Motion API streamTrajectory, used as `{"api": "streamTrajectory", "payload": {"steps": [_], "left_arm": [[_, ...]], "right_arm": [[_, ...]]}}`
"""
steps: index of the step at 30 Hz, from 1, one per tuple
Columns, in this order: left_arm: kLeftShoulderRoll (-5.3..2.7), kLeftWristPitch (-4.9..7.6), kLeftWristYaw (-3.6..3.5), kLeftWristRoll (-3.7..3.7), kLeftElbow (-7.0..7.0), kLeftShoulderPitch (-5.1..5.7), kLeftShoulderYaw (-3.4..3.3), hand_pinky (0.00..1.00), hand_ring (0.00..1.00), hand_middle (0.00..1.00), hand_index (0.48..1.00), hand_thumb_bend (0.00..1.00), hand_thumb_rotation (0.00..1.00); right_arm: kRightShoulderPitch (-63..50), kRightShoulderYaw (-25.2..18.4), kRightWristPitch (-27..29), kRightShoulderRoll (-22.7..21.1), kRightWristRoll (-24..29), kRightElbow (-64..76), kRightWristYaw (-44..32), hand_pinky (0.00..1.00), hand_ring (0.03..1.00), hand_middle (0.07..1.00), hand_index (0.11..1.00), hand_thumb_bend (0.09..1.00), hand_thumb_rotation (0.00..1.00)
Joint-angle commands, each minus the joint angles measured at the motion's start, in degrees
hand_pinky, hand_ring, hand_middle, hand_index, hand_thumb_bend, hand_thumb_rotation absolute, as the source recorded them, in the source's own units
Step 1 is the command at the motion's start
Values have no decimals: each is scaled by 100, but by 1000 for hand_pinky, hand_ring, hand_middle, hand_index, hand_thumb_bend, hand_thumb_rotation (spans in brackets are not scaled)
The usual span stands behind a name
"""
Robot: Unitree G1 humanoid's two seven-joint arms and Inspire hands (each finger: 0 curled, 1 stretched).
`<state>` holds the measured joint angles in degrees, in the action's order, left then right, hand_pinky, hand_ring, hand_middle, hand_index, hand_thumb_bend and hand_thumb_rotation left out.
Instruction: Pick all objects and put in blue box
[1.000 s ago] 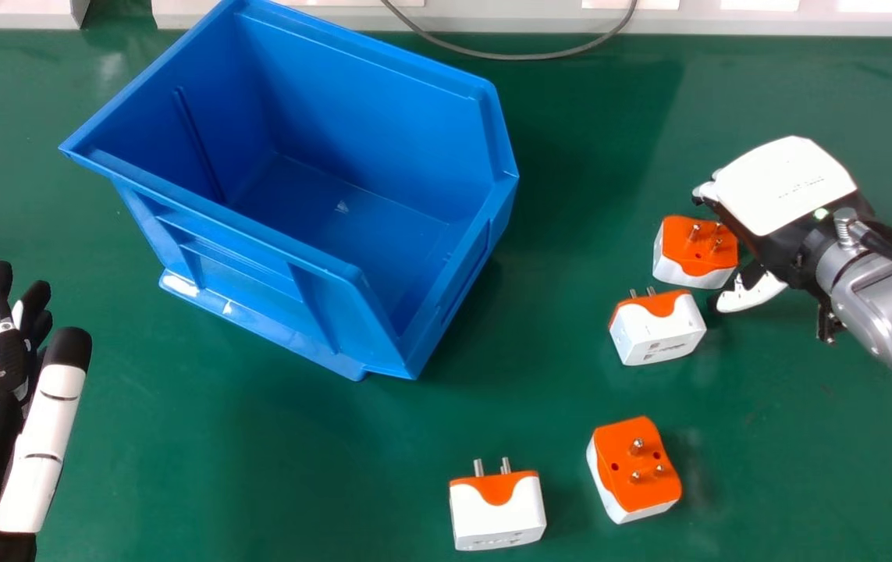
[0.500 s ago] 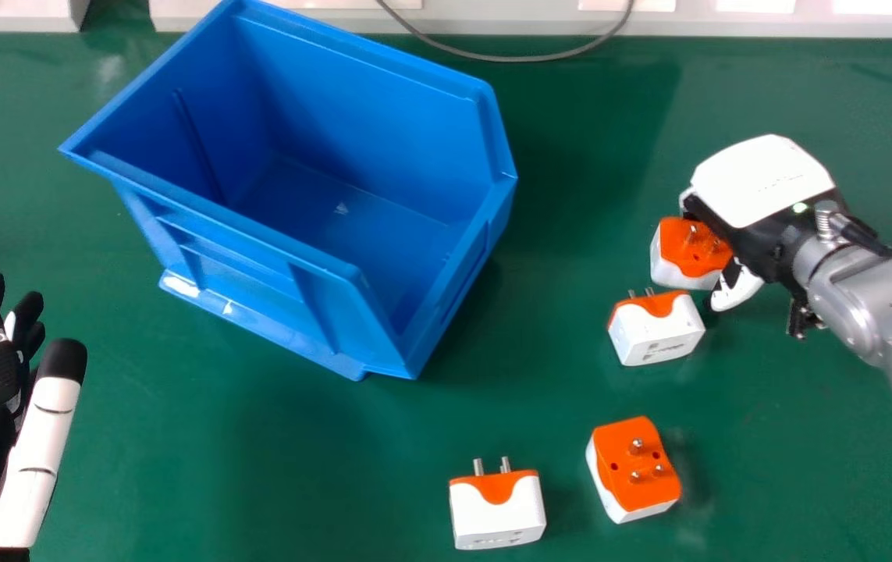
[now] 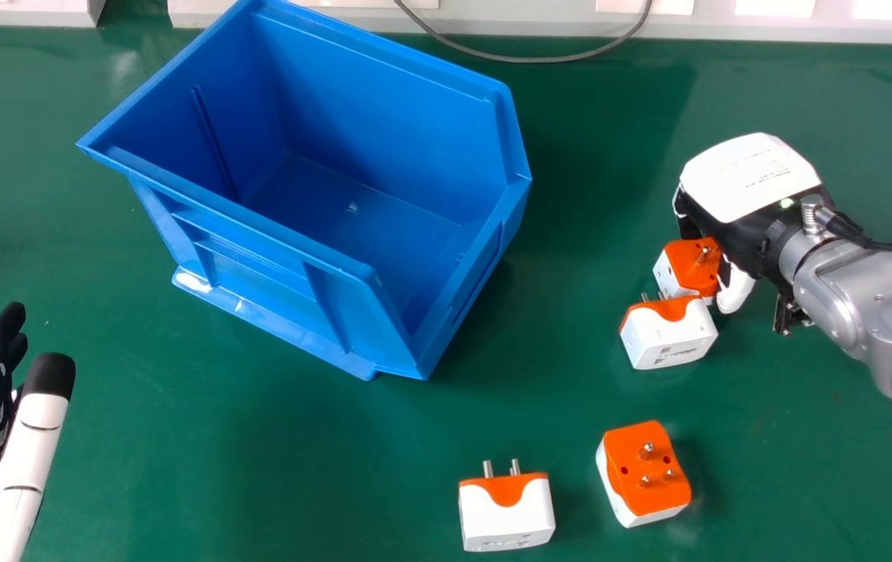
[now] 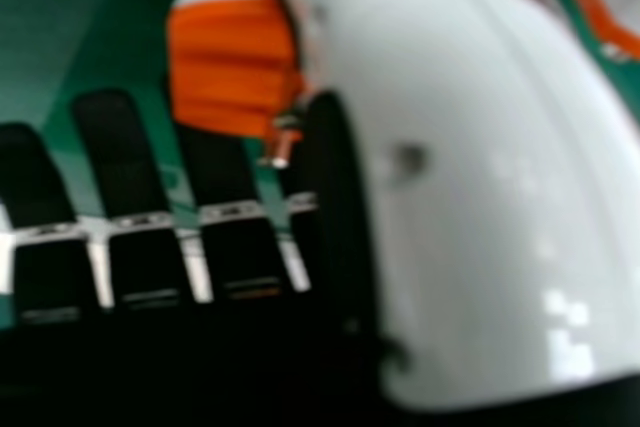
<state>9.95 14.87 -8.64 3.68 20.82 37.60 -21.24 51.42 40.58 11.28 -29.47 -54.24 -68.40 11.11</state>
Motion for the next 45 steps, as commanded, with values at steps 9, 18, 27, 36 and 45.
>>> {"api": "streamTrajectory", "payload": {"steps": [9,18,27,36,45], "left_arm": [[21,135,-31,50,60,37,-102,931,1000,1000,1000,737,971],[31,68,-7,-4,4,-113,-55,930,1000,1000,1000,734,972],[62,-92,14,-91,-163,-435,31,933,1000,1000,1000,739,971],[98,-83,47,-200,-585,-958,133,939,1000,1000,1000,736,970],[125,-19,45,-193,-1007,-1394,194,947,1000,1000,1000,713,972]], "right_arm": [[-125,-195,-101,-24,345,-84,-304,367,451,495,511,497,0],[-290,-629,-152,-353,626,418,63,337,418,487,537,492,0],[-1000,-1316,-55,-1037,744,2109,518,269,408,498,518,505,0],[-1447,-1906,-224,-1346,703,3512,531,286,336,477,491,513,0],[-1588,-2336,-62,-1303,829,4217,386,174,213,464,481,515,0]]}}
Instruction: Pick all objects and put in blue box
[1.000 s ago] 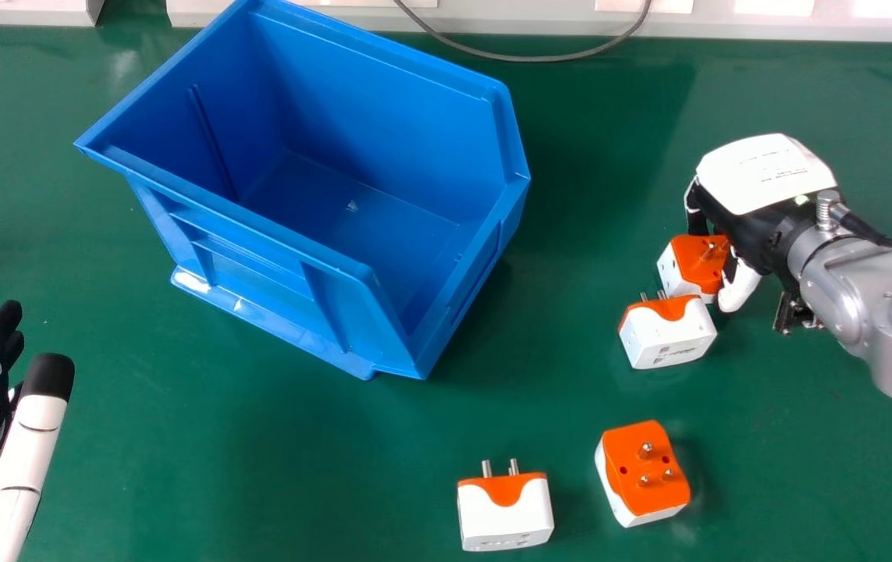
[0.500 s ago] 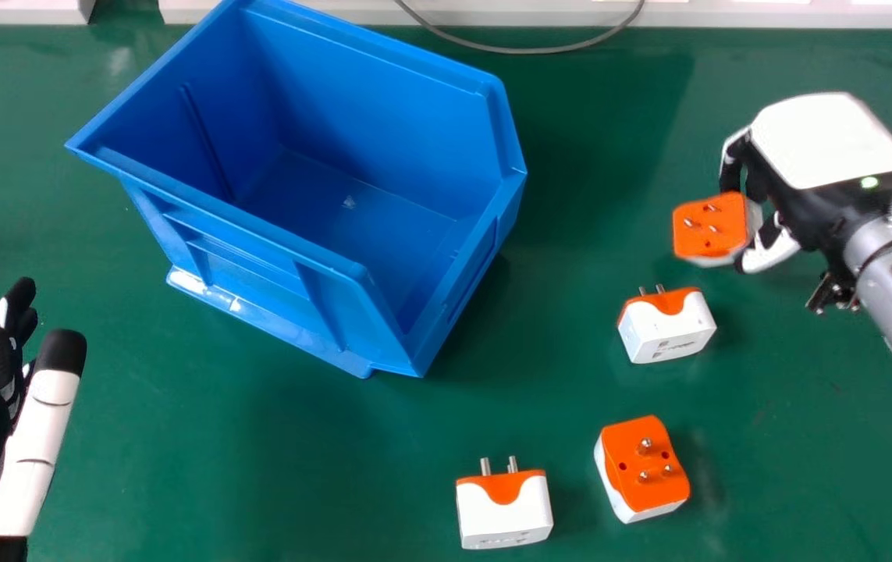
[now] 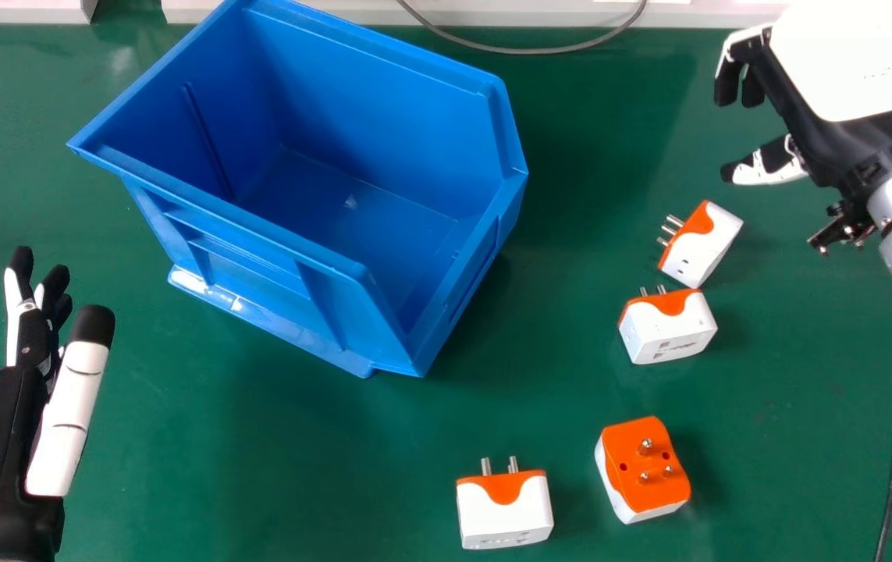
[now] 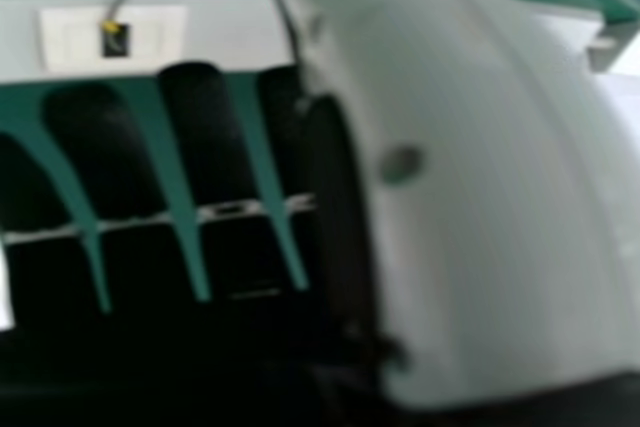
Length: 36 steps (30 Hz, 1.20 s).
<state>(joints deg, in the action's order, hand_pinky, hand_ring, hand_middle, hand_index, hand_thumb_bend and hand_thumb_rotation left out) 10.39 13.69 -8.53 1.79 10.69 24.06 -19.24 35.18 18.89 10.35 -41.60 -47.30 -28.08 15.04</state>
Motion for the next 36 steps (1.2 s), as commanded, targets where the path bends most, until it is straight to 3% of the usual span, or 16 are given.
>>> {"api": "streamTrajectory", "payload": {"steps": [1,10,16,21,23,25,29,31,32,34,36], "left_arm": [[78,106,33,-2,-6,-54,-4,948,1000,1000,1000,707,972],[85,127,84,-111,-10,-108,8,952,1000,1000,1000,690,973],[84,161,73,-88,-98,-125,-10,953,1000,1000,1000,686,974],[77,104,87,-119,-7,-94,-1,955,1000,1000,1000,681,975],[80,117,94,-128,-32,-100,-7,955,1000,1000,1000,680,975],[82,104,106,-144,-23,-100,-7,956,1000,1000,1000,684,976],[95,107,99,-122,-40,-101,-1,956,1000,1000,1000,685,976],[99,112,103,-125,-44,-99,2,956,1000,1000,1000,687,976],[99,119,104,-126,-40,-92,3,956,1000,1000,1000,688,976],[103,112,98,-122,-17,-78,5,956,1000,1000,1000,688,976],[106,108,92,-112,-4,-70,8,956,1000,1000,1000,689,976]], "right_arm": [[22,-198,55,-78,145,192,-22,179,215,461,483,515,0],[-53,-253,207,-83,61,33,5,131,171,460,482,516,0],[-81,-154,239,-320,-169,79,-234,240,290,473,476,516,0],[35,-20,605,-483,-313,-61,-431,363,441,471,506,516,2],[131,84,797,-560,-443,-233,-409,465,557,585,549,549,60],[240,197,930,-634,-604,-378,-435,593,701,717,693,651,101],[516,550,976,-794,-1205,-551,-525,610,722,735,711,662,110],[640,736,988,-853,-1520,-595,-555,681,795,802,772,714,163],[712,849,985,-863,-1698,-628,-558,787,892,893,853,779,226],[837,1053,988,-857,-1998,-711,-511,787,892,893,853,779,226],[949,1245,991,-824,-2253,-849,-376,909,965,965,939,829,278]]}}
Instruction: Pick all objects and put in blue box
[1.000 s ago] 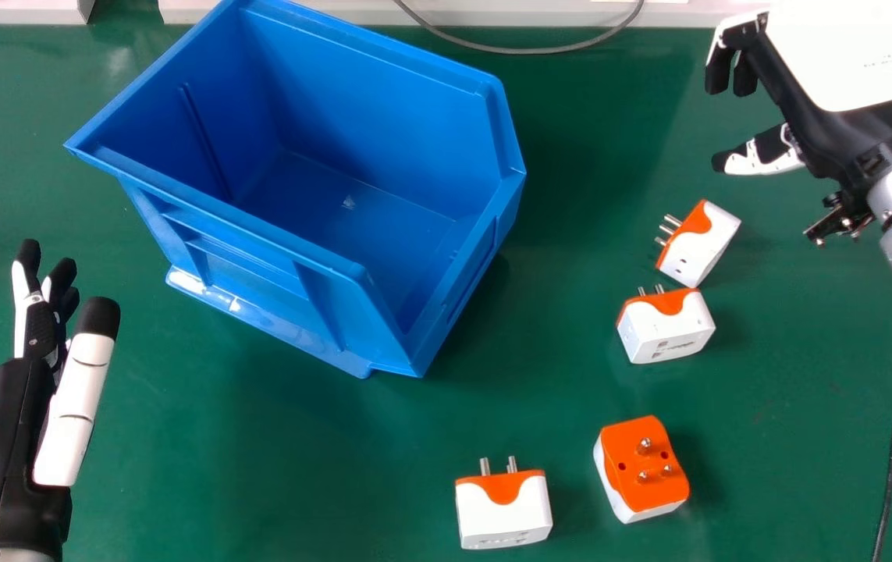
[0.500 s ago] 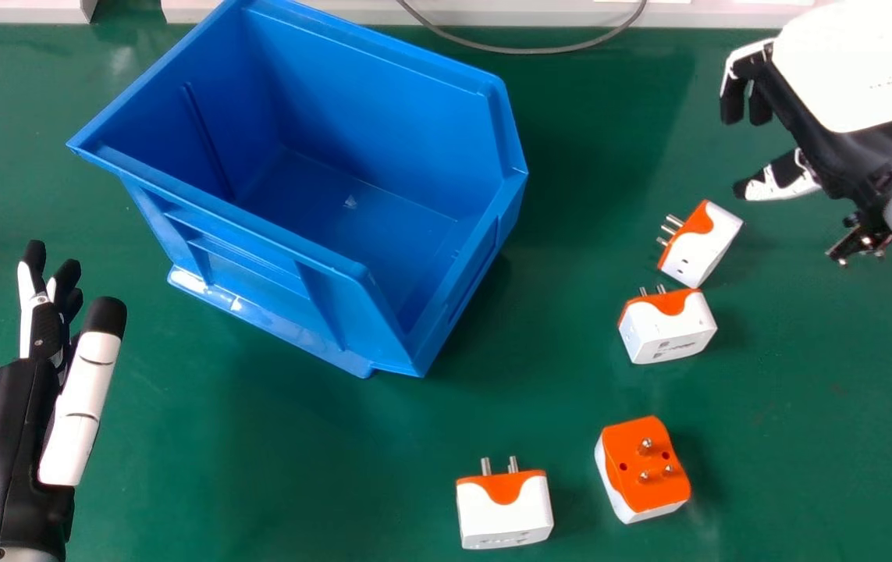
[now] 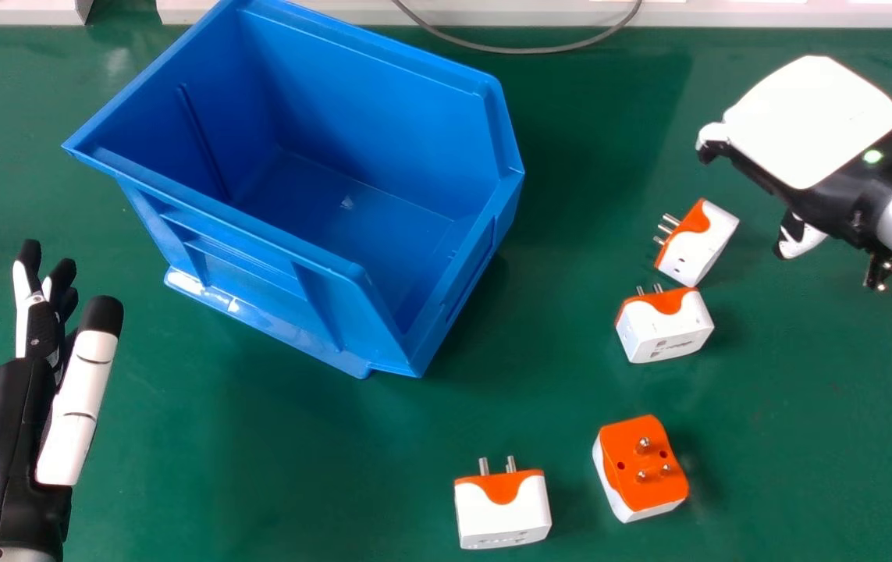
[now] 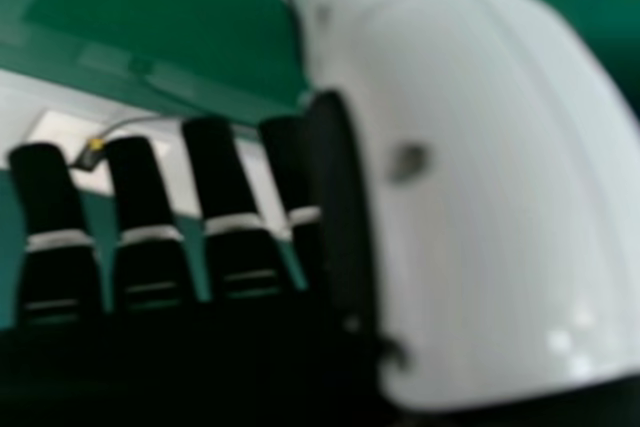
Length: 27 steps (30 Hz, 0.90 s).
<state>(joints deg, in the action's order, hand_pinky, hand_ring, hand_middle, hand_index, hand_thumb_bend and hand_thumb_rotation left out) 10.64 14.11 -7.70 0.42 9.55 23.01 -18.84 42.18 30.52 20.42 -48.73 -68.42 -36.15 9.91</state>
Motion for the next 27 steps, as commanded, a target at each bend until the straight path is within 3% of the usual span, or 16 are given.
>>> {"api": "streamTrajectory", "payload": {"steps": [1,12,22,27], "left_arm": [[81,76,8,29,111,41,-32,956,1000,1000,1000,689,976],[88,168,40,-39,126,106,-23,953,1000,1000,1000,695,975],[105,184,-20,60,159,173,-59,950,1000,1000,1000,696,977],[111,127,-54,116,319,289,-94,951,1000,1000,1000,679,981]], "right_arm": [[317,190,-24,-81,-282,-153,252,935,978,978,957,834,288],[810,838,-164,273,-871,-1039,1069,984,1000,1000,1000,804,331],[901,1204,-448,757,-875,-1696,1401,948,1000,1000,999,778,329],[965,1477,-605,945,-938,-2074,1631,916,1000,1000,993,744,328]]}}
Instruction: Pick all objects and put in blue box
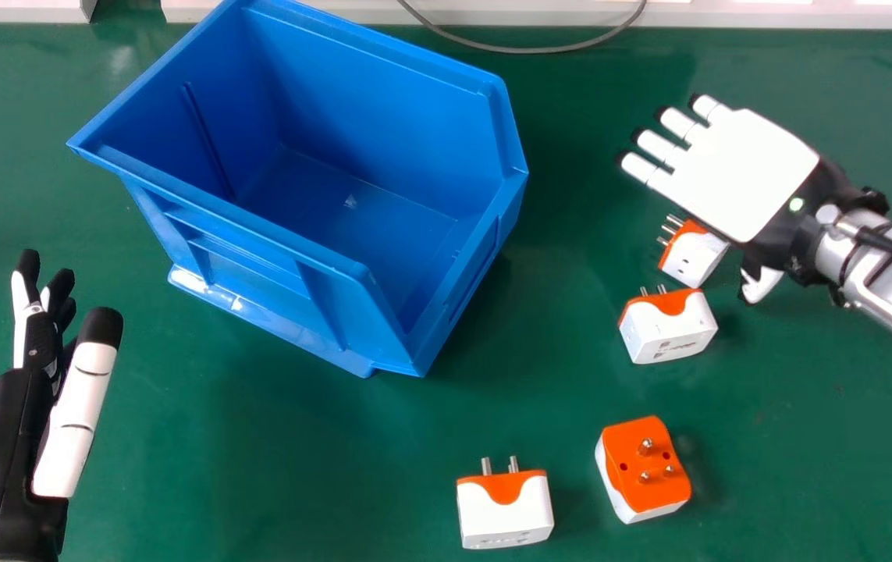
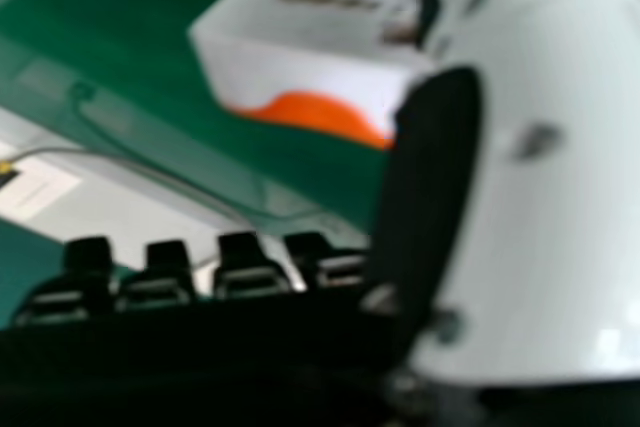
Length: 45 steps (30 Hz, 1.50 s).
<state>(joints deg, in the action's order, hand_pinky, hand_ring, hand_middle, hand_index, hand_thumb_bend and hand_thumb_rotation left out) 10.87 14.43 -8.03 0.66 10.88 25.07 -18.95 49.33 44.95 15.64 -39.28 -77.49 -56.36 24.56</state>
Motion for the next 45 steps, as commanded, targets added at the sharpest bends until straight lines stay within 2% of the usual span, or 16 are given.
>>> {"api": "streamTrajectory", "payload": {"steps": [1,6,11,13,16,18,20,23,28,30,34,35,37,40,43,45], "left_arm": [[97,91,-36,111,210,111,-102,951,1000,1000,1000,679,982],[127,73,-80,163,337,246,-180,949,1000,1000,1000,685,981],[181,134,-116,227,321,334,-261,949,1000,1000,1000,697,978],[191,149,-129,247,359,388,-295,951,1000,1000,1000,700,979],[191,170,-146,270,400,454,-342,952,1000,1000,1000,700,979],[192,194,-157,282,401,487,-378,955,1000,1000,1000,704,982],[190,199,-171,296,430,529,-416,958,1000,1000,1000,707,985],[189,157,-189,320,520,594,-457,960,1000,1000,1000,709,986],[220,141,-217,360,591,678,-544,964,1000,1000,1000,712,989],[237,167,-240,387,588,723,-602,965,1000,1000,1000,713,990],[250,200,-258,418,652,827,-691,970,1000,1000,1000,717,994],[252,215,-267,433,669,865,-723,972,1000,1000,1000,714,996],[255,246,-286,457,677,916,-771,974,1000,1000,1000,712,998],[242,278,-312,461,662,933,-811,976,1000,1000,1000,712,999],[246,351,-347,488,600,961,-879,976,1000,1000,1000,712,999],[252,378,-352,490,600,1029,-953,978,1000,1000,1000,712,1000]], "right_arm": [[255,92,-162,46,-36,-134,194,911,1000,1000,989,731,331],[309,296,-221,249,15,-461,254,901,1000,1000,983,706,324],[390,425,-170,340,98,-660,240,862,984,996,968,662,280],[408,428,-118,372,190,-699,145,847,975,984,950,623,167],[403,403,-43,396,316,-733,59,845,974,982,948,618,142],[391,401,-30,419,383,-773,112,827,948,952,922,623,58],[384,401,-21,448,457,-818,132,805,922,919,889,631,18],[383,397,-30,482,506,-851,93,801,912,901,863,637,6],[386,366,24,551,680,-862,-109,822,914,892,861,633,0],[371,301,99,604,818,-894,-143,815,908,881,850,632,0],[336,-100,456,819,1500,-1173,-488,641,757,774,746,629,0],[318,-259,560,886,1744,-1250,-674,556,693,740,711,559,0],[295,-502,688,979,2129,-1351,-1021,489,646,708,676,487,0],[276,-719,748,1041,2484,-1403,-1403,467,630,695,658,460,0],[198,-848,747,1086,2709,-1345,-1594,467,630,695,658,460,0],[142,-580,625,1025,2388,-1209,-1164,462,624,687,651,454,0]]}}
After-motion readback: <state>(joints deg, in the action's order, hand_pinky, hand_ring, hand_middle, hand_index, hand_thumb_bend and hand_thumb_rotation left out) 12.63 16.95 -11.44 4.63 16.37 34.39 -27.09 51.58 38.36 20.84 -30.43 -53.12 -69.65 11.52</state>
